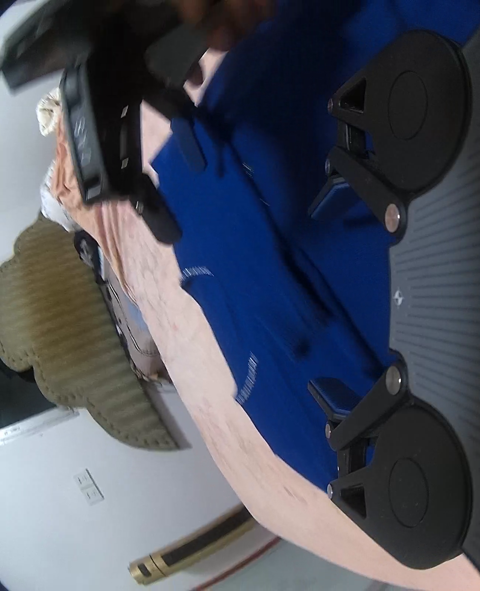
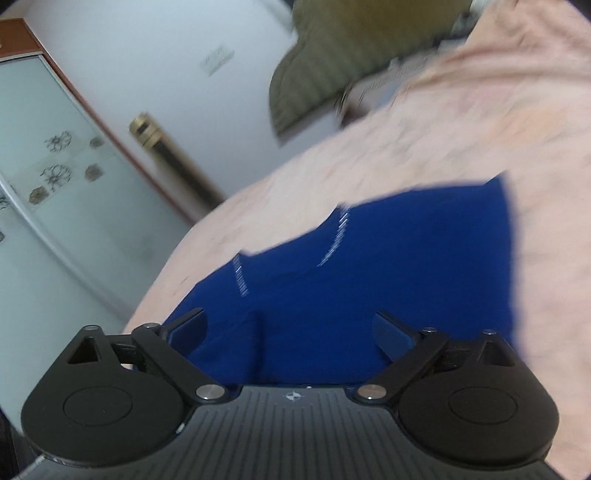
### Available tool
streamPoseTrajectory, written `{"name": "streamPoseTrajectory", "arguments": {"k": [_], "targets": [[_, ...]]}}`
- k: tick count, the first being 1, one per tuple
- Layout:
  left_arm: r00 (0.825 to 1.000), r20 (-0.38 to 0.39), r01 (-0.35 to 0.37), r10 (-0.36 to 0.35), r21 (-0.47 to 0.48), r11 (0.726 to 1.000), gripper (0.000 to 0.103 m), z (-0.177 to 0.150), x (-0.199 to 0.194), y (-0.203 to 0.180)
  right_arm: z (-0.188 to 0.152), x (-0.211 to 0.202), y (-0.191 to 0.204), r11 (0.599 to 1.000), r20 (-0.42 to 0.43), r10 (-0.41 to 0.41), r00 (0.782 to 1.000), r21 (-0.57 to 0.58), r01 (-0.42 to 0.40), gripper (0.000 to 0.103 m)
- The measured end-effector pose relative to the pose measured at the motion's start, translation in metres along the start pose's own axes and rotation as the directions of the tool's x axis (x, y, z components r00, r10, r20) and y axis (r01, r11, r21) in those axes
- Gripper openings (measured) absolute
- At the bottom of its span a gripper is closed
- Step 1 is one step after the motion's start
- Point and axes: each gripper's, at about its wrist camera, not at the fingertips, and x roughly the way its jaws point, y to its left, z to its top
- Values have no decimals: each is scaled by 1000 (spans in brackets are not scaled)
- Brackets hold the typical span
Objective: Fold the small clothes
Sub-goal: 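Carry the held sleeve across the sweater and release it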
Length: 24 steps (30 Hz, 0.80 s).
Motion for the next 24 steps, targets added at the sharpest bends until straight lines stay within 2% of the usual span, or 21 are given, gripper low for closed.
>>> {"name": "streamPoseTrajectory", "arguments": {"k": [5, 8, 9, 10, 11, 12, 13, 15, 18, 24], "targets": [[997, -41, -64, 62, -44, 997, 93, -18, -7, 31, -3, 54, 22, 996, -127, 80, 989, -18, -83, 93], [995, -47, -92, 87, -116, 989, 93, -25, -10, 54, -10, 73, 51, 990, -162, 54, 985, -118, -73, 89], [993, -58, -111, 103, -145, 983, 93, -27, -10, 62, -15, 79, 62, 982, -169, 19, 985, -180, -50, 83], [991, -69, -124, 114, -172, 977, 93, -29, -9, 69, -19, 85, 72, 970, -176, -17, 984, -240, -26, 75], [990, -79, -132, 118, -194, 972, 93, -31, -8, 77, -25, 90, 82, 954, -187, -59, 981, -301, 0, 54], [988, -92, -143, 125, -220, 965, 93, -33, -6, 85, -30, 96, 91, 932, -197, -104, 975, -362, 26, 24], [986, -103, -156, 134, -243, 957, 93, -34, -5, 92, -32, 100, 97, 914, -195, -138, 971, -403, 49, 19], [981, -117, -180, 153, -285, 942, 93, -41, -3, 105, -32, 101, 103, 899, -179, -142, 973, -435, 51, 13], [968, -154, -240, 198, -337, 910, 93, -45, 2, 123, -16, 97, 109, 907, -139, -115, 984, -418, 47, 10], [930, -222, -364, 292, -459, 810, 93, -43, 20, 173, 15, 84, 109, 880, 10, -164, 986, -451, 151, 9]]}}
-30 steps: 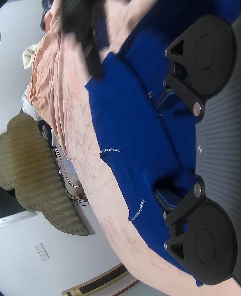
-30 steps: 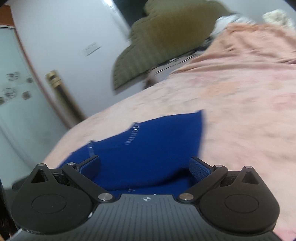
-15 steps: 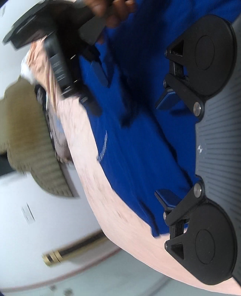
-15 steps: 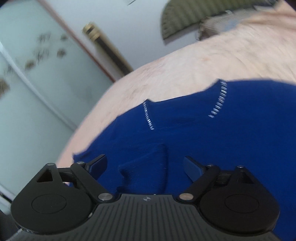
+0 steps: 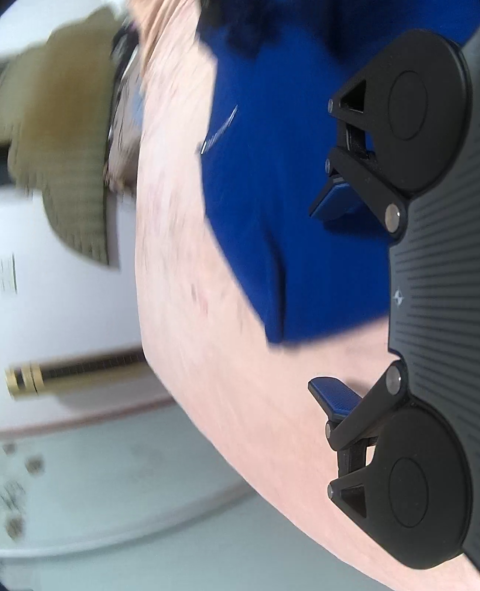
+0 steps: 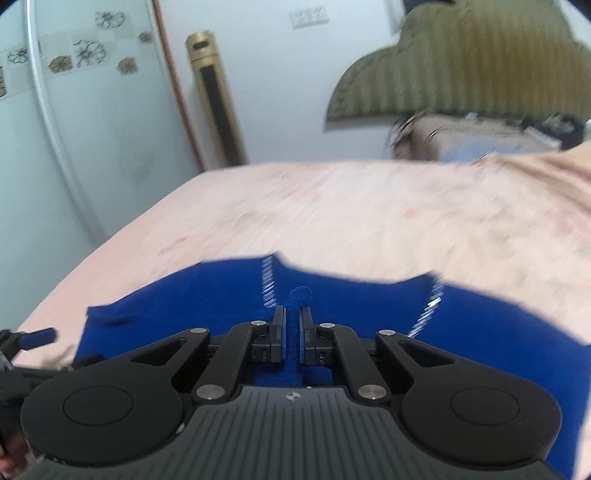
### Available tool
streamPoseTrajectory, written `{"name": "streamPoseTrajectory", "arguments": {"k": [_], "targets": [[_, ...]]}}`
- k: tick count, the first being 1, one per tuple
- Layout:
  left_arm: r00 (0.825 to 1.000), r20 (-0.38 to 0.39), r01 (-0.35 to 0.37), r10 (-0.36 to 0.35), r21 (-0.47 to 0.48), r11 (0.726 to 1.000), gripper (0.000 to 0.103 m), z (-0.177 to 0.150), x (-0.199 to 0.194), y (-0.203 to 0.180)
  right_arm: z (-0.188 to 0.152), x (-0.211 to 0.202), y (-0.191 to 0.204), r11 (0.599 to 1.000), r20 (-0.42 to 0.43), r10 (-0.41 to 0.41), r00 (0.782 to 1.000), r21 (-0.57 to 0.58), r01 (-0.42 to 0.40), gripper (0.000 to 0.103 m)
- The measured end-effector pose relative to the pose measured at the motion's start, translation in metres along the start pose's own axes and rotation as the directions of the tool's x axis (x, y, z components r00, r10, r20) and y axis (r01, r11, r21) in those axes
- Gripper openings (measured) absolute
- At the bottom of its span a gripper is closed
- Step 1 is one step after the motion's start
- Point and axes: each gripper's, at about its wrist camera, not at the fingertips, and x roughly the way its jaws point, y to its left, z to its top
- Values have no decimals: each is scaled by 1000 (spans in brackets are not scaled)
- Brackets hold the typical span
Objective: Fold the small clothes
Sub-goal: 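Carry the held sleeve across the sweater and release it, then smooth the folded sleeves flat with the right gripper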
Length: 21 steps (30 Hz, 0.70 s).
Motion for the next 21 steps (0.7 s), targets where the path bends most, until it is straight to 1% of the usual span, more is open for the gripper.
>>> {"name": "streamPoseTrajectory", "arguments": {"k": [2, 4, 8, 9, 12, 14, 15, 16, 17, 18, 19, 21], "targets": [[1000, -14, -24, 23, -48, 999, 93, 7, 6, 10, 1, -9, -14, 998, 27, -59, 998, 4, 59, 9], [1000, -18, -14, 13, -74, 997, 93, 9, 5, 14, -3, -12, -32, 995, 37, -99, 994, 33, 98, 9], [1000, -10, 2, -3, -64, 998, 93, 6, -4, 12, -15, -21, -72, 980, 20, -153, 988, 128, 150, 9], [1000, -13, 5, -5, -54, 999, 93, 4, -5, 9, -18, -24, -80, 976, 15, -162, 987, 151, 158, 9], [999, -31, 12, -13, -33, 999, 93, 3, -3, 1, -32, -31, -100, 963, 4, -152, 988, 225, 147, 9], [999, -35, 15, -16, -30, 999, 93, 0, -1, -2, -38, -33, -106, 959, -5, -153, 988, 242, 150, 9], [999, -39, 20, -21, -28, 999, 93, 0, -2, -4, -41, -33, -109, 958, -15, -144, 990, 249, 143, 17], [999, -42, 25, -26, -27, 999, 93, 0, -3, -5, -43, -34, -113, 955, -23, -133, 991, 265, 134, 20], [998, -44, 32, -33, -22, 999, 93, 1, -3, -7, -45, -35, -117, 948, -28, -147, 989, 282, 149, 26], [998, -44, 38, -39, -16, 999, 93, 1, -5, -9, -49, -38, -120, 939, -29, -175, 984, 296, 176, 42], [998, -42, 43, -43, -8, 999, 93, 1, -5, -11, -51, -42, -123, 930, -24, -211, 977, 304, 208, 50], [998, -36, 51, -51, 11, 999, 93, 1, -9, -16, -53, -49, -118, 920, 4, -284, 959, 282, 271, 51]]}}
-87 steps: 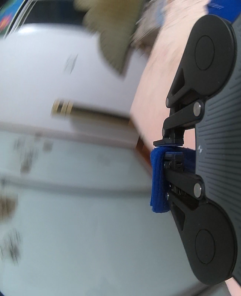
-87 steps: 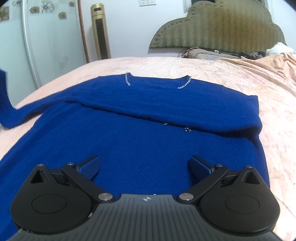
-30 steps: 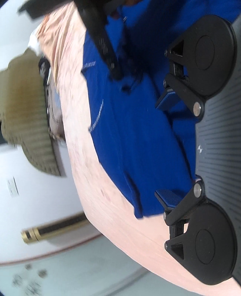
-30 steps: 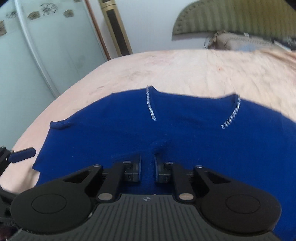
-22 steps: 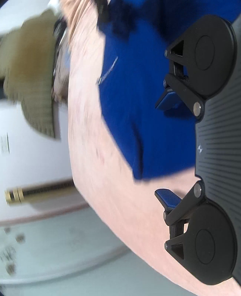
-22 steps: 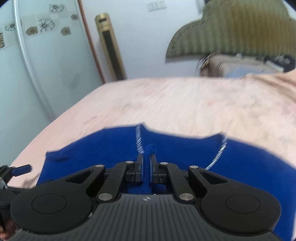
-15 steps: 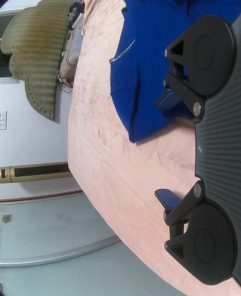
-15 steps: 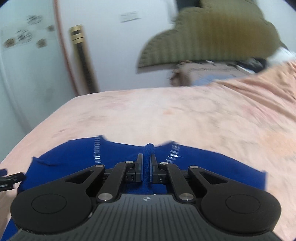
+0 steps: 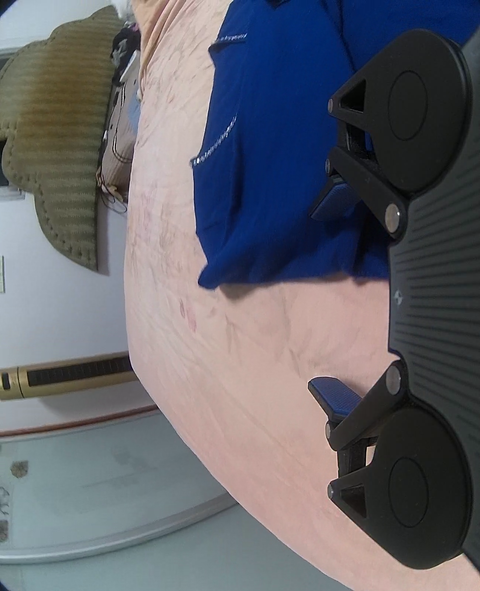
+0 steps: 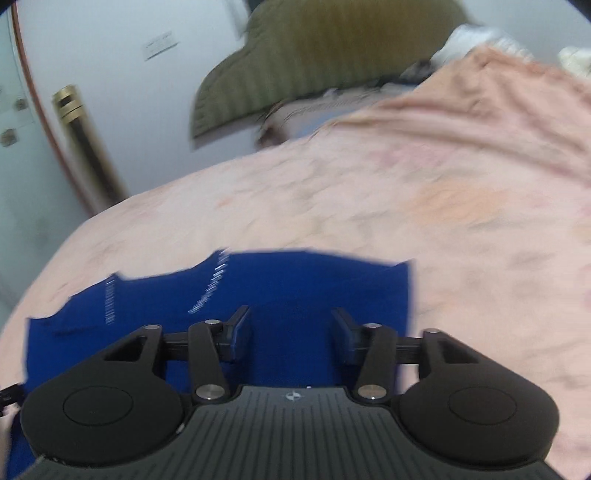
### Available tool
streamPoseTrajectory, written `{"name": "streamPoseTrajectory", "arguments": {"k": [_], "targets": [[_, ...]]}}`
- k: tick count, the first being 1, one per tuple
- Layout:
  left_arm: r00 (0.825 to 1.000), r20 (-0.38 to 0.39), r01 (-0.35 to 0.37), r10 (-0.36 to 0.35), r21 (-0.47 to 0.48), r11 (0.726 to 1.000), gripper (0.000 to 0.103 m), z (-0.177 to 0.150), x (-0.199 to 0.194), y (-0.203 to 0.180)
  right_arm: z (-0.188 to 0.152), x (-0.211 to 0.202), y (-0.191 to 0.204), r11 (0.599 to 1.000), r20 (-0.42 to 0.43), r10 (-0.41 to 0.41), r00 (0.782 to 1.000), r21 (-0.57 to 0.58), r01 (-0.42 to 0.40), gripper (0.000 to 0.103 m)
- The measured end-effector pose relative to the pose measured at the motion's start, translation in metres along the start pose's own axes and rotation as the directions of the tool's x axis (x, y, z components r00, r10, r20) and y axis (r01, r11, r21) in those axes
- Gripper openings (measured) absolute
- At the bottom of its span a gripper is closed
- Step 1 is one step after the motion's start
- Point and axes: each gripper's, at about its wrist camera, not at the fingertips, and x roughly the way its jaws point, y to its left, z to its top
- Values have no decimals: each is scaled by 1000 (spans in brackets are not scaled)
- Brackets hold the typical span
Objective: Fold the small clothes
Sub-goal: 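Smooth the folded sleeves flat with the right gripper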
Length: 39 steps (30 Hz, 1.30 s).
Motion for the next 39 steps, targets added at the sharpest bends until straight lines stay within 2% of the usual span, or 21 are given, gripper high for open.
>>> {"name": "streamPoseTrajectory", "arguments": {"k": [3, 6, 9, 11, 12, 14, 16, 17, 19, 20, 21, 22, 24, 26, 28, 29, 32, 33, 35, 38, 39], "targets": [[1000, 2, 25, -25, 28, 999, 93, 0, -5, -14, -9, -10, 21, 991, 23, 55, 998, -125, -52, 55], [998, -7, 61, -61, 52, 997, 93, 0, -8, -32, -23, -10, 53, 953, -11, 108, 994, -284, -107, 58], [995, -9, 95, -95, 75, 993, 93, -2, -11, -48, -38, 5, 81, 900, -36, 67, 997, -429, -76, 57], [994, -15, 111, -110, 93, 989, 93, -5, -13, -57, -41, 19, 85, 899, -48, 14, 999, -437, -34, 50], [993, -17, 116, -115, 102, 988, 93, -6, -14, -59, -39, 24, 83, 910, -48, 1, 999, -414, -21, 37], [993, -15, 121, -120, 121, 985, 93, -9, -16, -61, -31, 26, 73, 939, -28, -5, 1000, -345, -5, 26], [993, -7, 115, -115, 139, 984, 93, -11, -18, -60, -27, 15, 60, 961, 23, -30, 999, -275, 35, 23], [994, -4, 110, -110, 144, 983, 93, -11, -17, -59, -24, 8, 51, 970, 59, -54, 997, -234, 67, 26], [995, -8, 96, -96, 139, 986, 93, -10, -15, -56, -19, -4, 26, 973, 144, -172, 974, -126, 191, 55], [996, -12, 94, -93, 127, 987, 93, -10, -14, -54, -17, -11, 14, 962, 181, -251, 951, -62, 266, 68], [995, -16, 96, -94, 114, 989, 93, -10, -13, -53, -15, -17, 5, 955, 205, -288, 936, -13, 297, 66], [995, -21, 101, -99, 98, 990, 93, -10, -12, -51, -13, -25, -3, 961, 221, -275, 936, 27, 276, 65], [995, -27, 102, -100, 84, 991, 93, -9, -9, -51, -11, -32, -7, 993, 207, -120, 971, 31, 116, 66], [996, -29, 86, -84, 89, 992, 93, -9, -6, -54, -12, -26, 2, 999, 126, 54, 991, -12, -53, 68], [997, -28, 79, -77, 95, 992, 93, -10, -6, -56, -16, -12, 12, 985, 22, 174, 984, -18, -174, 68], [997, -30, 77, -75, 96, 992, 93, -11, -6, -56, -20, -2, 16, 984, -24, 178, 984, -12, -178, 70], [996, -37, 80, -77, 97, 992, 93, -12, -8, -53, -27, 16, 15, 999, -54, -26, 998, -23, 25, 70], [996, -36, 80, -77, 98, 992, 93, -13, -10, -52, -29, 12, 13, 999, -43, -50, 998, -18, 49, 71], [997, -30, 77, -74, 108, 991, 93, -14, -12, -51, -32, 0, 13, 1000, -17, -7, 1000, -27, 7, 77], [997, -38, 75, -71, 99, 992, 93, -13, -11, -50, -40, -7, 31, 992, -2, 2, 1000, -123, -2, 103], [996, -43, 82, -78, 88, 993, 93, -13, -11, -50, -44, -4, 34, 988, -11, -13, 1000, -154, 12, 101]]}}
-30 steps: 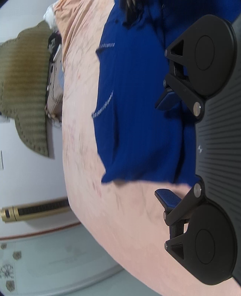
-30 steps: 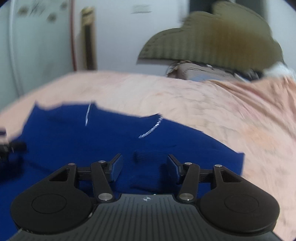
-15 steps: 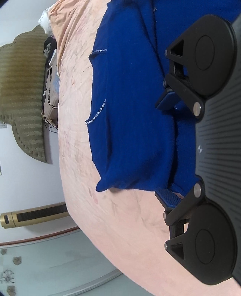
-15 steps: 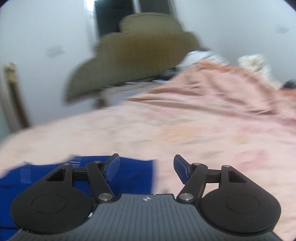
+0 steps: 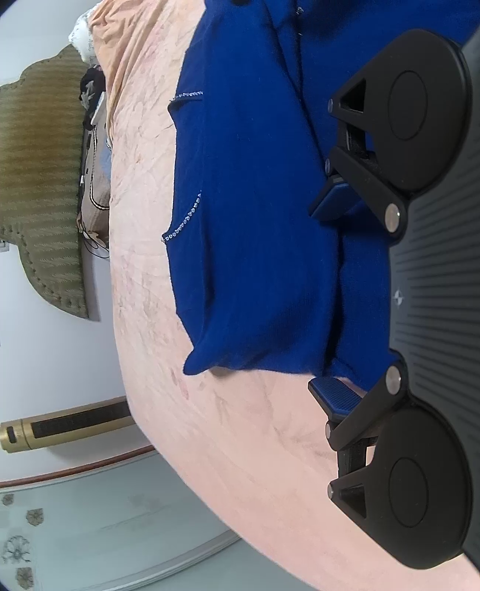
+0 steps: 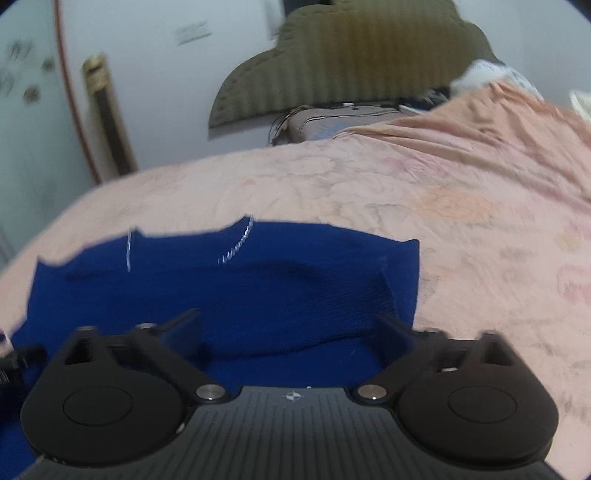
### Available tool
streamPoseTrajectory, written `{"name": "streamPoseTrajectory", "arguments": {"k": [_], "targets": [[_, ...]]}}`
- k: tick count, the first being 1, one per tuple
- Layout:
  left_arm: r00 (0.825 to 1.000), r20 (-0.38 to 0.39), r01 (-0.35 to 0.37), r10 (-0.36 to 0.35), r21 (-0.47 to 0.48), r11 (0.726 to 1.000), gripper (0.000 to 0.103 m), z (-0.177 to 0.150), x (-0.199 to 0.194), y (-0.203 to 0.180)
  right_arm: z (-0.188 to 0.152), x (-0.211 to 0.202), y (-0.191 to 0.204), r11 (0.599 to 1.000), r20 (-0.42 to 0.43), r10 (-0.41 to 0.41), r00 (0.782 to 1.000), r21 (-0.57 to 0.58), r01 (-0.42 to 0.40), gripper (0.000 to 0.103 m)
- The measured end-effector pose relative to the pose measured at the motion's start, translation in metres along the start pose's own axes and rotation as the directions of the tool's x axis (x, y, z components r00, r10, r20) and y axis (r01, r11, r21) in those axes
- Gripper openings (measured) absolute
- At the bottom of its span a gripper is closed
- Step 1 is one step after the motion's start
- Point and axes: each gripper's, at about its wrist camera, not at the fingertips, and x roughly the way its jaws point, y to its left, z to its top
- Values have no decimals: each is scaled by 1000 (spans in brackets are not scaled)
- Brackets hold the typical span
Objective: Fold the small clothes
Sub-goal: 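Smooth the folded sleeves flat with the right gripper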
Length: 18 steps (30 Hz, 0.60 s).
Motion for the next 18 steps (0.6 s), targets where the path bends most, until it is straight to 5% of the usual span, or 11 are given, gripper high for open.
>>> {"name": "streamPoseTrajectory", "arguments": {"k": [3, 10, 18], "targets": [[1000, -5, 24, -24, -19, 1000, 93, -3, -6, 2, -1, 2, -3, 997, -66, -78, 995, 7, 79, 97], [999, -20, 34, -35, -24, 999, 93, -17, -18, 3, -24, -33, 19, 996, -9, -65, 998, -67, 64, 103], [997, -53, 49, -51, -37, 998, 93, -36, -28, 2, -55, -46, 34, 997, -75, -35, 997, -71, 29, 103]]}}
